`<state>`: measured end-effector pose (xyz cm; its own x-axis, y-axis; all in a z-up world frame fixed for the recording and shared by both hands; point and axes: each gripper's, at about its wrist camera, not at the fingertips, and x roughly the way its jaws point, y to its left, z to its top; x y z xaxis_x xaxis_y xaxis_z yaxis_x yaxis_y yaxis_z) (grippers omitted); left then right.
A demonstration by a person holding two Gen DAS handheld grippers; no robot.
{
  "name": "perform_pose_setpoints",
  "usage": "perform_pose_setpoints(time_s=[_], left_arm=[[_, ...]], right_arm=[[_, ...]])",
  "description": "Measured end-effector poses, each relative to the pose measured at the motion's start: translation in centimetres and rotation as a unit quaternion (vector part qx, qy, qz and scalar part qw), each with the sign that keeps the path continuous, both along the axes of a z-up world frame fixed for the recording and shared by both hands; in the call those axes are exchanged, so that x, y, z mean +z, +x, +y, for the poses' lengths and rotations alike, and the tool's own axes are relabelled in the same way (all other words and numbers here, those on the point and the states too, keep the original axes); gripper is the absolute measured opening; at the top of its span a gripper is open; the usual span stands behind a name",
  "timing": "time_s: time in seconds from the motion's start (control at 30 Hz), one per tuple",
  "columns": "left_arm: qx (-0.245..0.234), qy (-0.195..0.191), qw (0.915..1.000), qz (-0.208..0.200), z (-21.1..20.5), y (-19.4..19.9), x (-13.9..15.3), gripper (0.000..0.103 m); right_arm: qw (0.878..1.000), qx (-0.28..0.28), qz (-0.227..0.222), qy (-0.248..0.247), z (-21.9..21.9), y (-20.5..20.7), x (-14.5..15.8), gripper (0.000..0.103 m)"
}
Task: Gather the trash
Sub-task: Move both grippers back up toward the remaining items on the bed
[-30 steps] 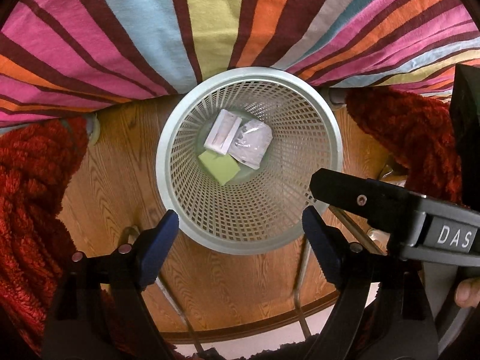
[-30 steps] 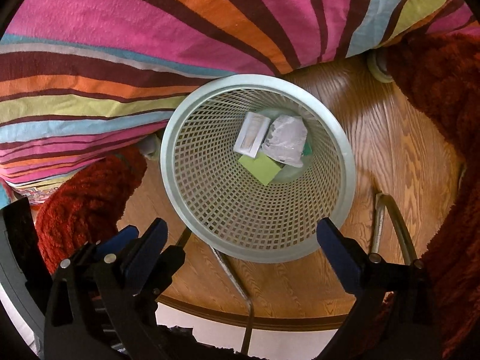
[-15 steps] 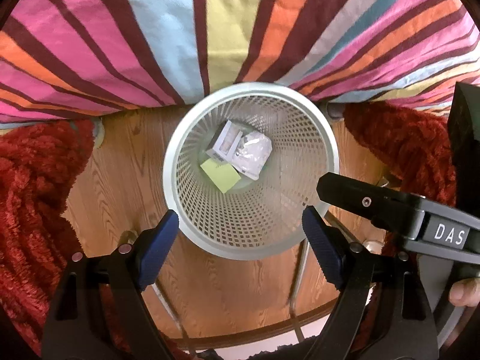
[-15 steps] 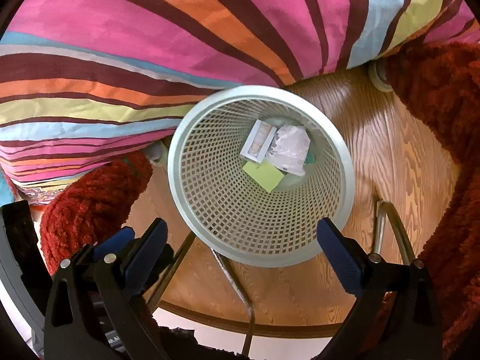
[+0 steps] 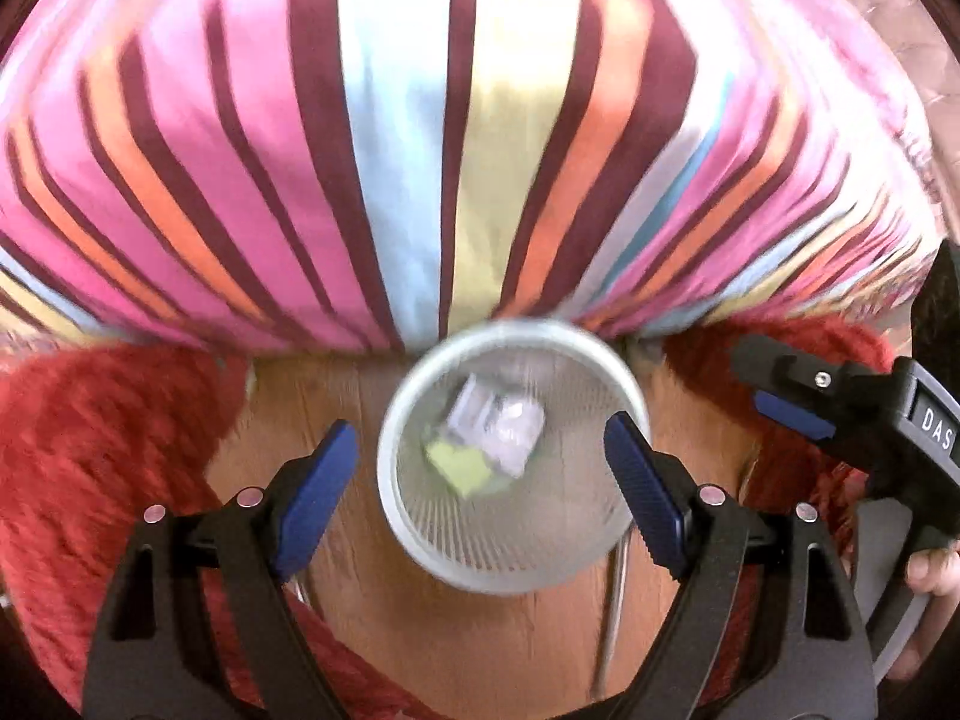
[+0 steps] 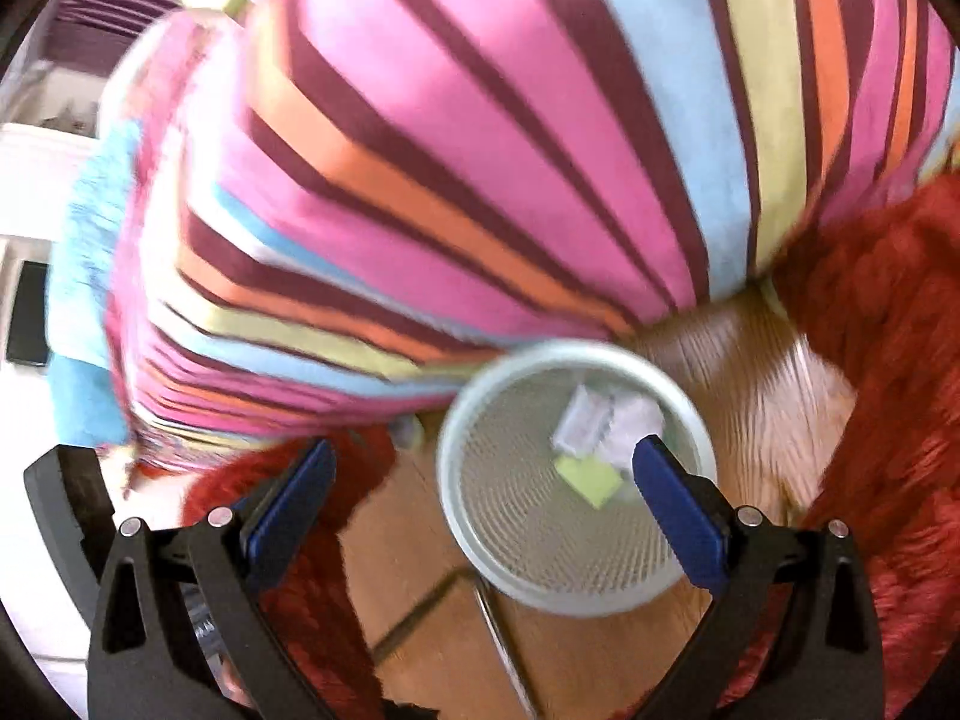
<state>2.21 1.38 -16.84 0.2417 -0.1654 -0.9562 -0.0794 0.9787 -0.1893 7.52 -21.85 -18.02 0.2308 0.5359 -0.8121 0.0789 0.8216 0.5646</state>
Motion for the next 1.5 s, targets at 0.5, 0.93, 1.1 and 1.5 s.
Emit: perform_pose_setpoints(time_s=[0.5,0.93,1.1,1.5], left_arm=[[0.048,-0.023,0.9868,-0.153,3.8,5.0,8.2,0.082],[0.036,-0.059,0.9809,-0.182,5.0,15.9,11.4,0.082],[0.021,-0.063,0.9804,-0.186,4.6,20.2,11.6,0.082],[-0.039,-0.126,0.9745,-0.182,4.2,28.7,10.3,0.082]], right_arm=[[0.964,-0.001,-0.237,-0.123,-1.6,4.3,10.3,0.095],[0.954,0.047,-0.274,-0.114,1.7,9.4,12.6,0.095],[0.951,0.058,-0.280,-0.118,2.9,11.9,13.0,0.095],[0.949,0.099,-0.271,-0.126,5.8,16.0,11.9,0.095]])
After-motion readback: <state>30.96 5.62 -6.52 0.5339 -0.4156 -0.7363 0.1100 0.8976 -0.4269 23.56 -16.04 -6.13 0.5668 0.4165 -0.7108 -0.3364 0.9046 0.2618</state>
